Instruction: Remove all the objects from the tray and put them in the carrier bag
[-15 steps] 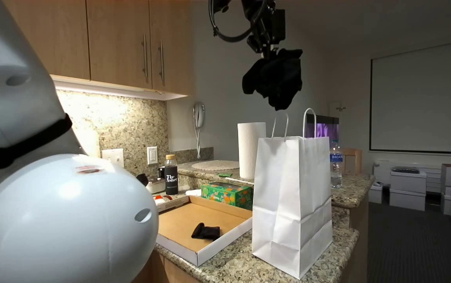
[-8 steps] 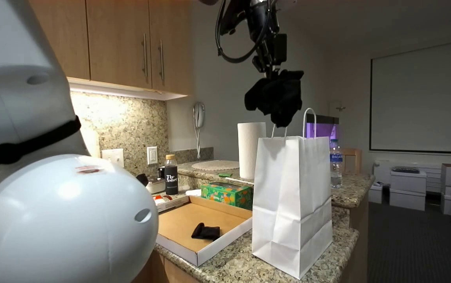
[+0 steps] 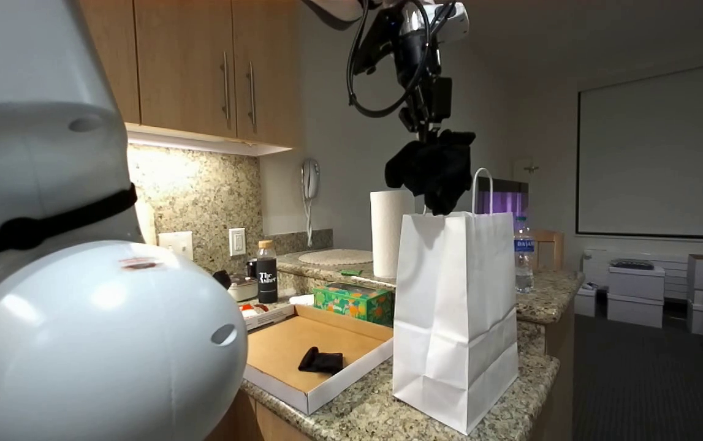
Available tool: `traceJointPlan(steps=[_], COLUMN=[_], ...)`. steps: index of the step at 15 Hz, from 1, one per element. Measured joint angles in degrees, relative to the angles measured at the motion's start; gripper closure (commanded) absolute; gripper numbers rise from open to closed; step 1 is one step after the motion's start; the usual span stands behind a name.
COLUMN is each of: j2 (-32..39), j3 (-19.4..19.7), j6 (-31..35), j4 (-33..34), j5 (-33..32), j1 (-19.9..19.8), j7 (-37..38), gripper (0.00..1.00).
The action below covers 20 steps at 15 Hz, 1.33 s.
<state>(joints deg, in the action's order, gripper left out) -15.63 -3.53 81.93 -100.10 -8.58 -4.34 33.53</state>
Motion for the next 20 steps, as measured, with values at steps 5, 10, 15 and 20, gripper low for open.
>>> traceJointPlan(steps=[5, 10, 15, 20], j2=[2.7, 6.2, 9.7, 11.4], j3=[-0.3, -0.2, 0.0, 0.2], j6=[0.5, 1.6, 4.2, 5.3], j4=[2.6, 5.1, 7.1, 8.5], j5=[0.8, 0.9, 0.9, 0.9], j1=[0.2, 0.2, 0.2, 0.9], j7=[2.6, 7.0, 10.9, 12.5], gripper=[0.92, 0.92, 0.52, 0.21])
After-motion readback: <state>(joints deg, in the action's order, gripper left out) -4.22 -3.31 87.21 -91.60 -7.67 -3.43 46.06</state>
